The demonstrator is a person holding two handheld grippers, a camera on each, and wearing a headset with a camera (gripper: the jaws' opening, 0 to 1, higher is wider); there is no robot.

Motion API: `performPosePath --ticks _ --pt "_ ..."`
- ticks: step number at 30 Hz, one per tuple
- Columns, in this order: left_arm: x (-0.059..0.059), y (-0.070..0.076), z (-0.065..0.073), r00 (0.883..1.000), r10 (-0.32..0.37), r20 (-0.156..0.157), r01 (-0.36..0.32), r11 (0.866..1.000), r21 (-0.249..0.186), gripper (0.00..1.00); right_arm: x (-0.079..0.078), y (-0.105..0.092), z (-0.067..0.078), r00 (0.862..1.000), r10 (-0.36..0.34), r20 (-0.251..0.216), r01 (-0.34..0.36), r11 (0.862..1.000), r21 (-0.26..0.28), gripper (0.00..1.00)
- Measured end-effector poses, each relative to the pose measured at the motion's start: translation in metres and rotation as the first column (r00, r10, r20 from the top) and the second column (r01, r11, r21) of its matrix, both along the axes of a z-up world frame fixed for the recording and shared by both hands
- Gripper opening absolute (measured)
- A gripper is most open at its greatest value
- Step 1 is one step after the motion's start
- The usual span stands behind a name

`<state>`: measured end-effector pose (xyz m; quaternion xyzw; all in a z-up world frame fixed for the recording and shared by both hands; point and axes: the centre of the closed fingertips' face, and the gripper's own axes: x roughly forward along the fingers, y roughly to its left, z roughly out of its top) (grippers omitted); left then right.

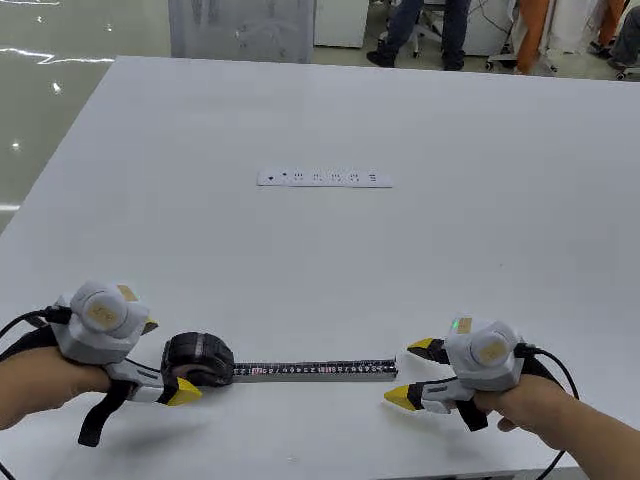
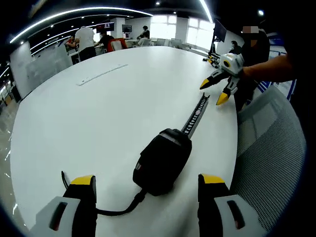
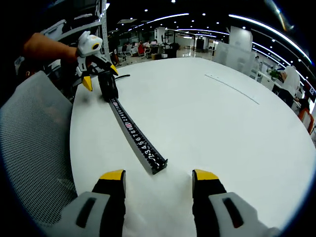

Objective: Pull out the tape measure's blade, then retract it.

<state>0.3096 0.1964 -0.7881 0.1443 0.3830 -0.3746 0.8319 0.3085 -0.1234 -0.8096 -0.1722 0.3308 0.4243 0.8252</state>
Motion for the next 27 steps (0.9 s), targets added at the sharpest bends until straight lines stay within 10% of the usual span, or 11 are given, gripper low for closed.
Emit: performPosePath --ticks 12,15,27 --pt "-0.005 0.015 0.030 0.982 0.173 0.072 -0.158 0.972 -0.173 1.00 -0.014 -0.034 0.025 0.989 -0.145 0.024 0.144 0.988 0.055 0.76" --pt "-0.008 0.022 0.033 0.978 0.192 0.084 -0.177 0.972 -0.158 1.00 -0.023 -0.040 0.025 0.983 -0.184 -0.023 0.185 0.979 0.087 0.83" --pt "-0.029 0.043 0.045 0.963 0.248 0.111 -0.220 0.952 -0.213 1.00 -0.052 -0.072 0.028 0.978 -0.208 0.026 0.206 0.977 0.049 0.98"
